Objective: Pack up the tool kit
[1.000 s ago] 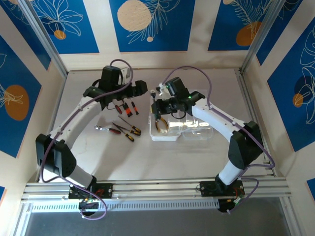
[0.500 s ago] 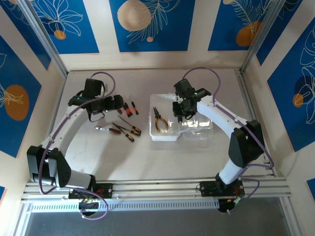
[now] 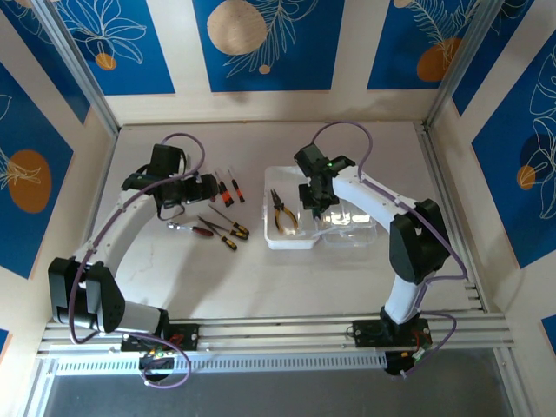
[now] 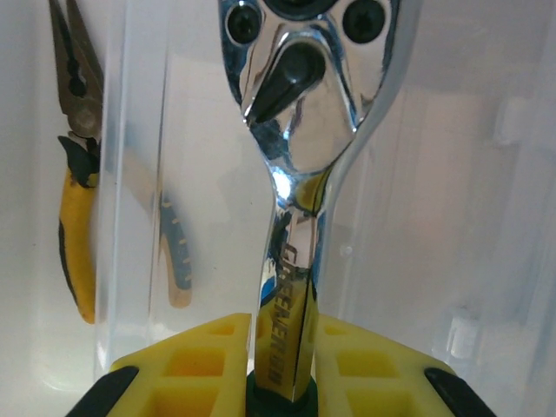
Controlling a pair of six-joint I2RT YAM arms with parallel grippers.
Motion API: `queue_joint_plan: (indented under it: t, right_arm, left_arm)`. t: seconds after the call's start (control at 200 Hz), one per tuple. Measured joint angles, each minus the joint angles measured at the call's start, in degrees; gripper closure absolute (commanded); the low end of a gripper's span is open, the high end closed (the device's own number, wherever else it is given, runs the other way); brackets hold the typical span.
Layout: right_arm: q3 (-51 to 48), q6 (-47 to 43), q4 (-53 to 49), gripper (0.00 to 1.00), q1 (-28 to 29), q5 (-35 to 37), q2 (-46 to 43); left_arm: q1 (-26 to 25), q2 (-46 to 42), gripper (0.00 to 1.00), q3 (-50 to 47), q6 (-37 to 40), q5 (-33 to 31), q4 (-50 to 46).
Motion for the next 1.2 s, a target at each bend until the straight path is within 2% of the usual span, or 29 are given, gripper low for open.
queue_joint_plan:
  t: [0.165, 0.4, 0.48, 0.58, 0.69, 1.051, 1.196]
  right_arm:
    - [0.46, 0.26, -0.28, 0.69, 0.35, 0.63, 0.61]
    - [2.86, 0.24, -0.7, 0.58, 0.52, 1.75, 0.61]
    - [3.3, 0.15, -0.87, 0.51, 0.74, 1.73, 0.61]
    - [3.82, -0.2, -1.07, 0.33, 1.36, 1.68, 0.59]
    - [4.35, -0.02, -1.29, 0.0, 2.51, 1.2, -0.09]
    - [4.85, -4.63, -0.15, 0.01, 5.86, -1.7, -6.45]
    - [4.83, -5.86, 1.09, 0.01, 7.02, -3.93, -6.69]
  left_arm:
    - [0.02, 0.0, 0.0, -0.35, 0.02, -0.02, -0.04]
    - [0.0, 0.02, 0.0, -0.9, 0.07, -0.02, -0.04]
    - [0.0, 0.09, 0.0, -1.36, 0.07, -0.02, -0.07]
    - [0.02, 0.09, 0.0, -1.77, 0.07, -0.02, -0.07]
    - [0.2, 0.17, 0.0, -1.97, 0.07, -0.07, -0.22]
    - [0.94, 2.93, 0.0, -5.53, -0.35, -0.46, 0.13]
    - [0.92, 4.22, 0.13, -9.14, -2.14, 0.22, 1.49]
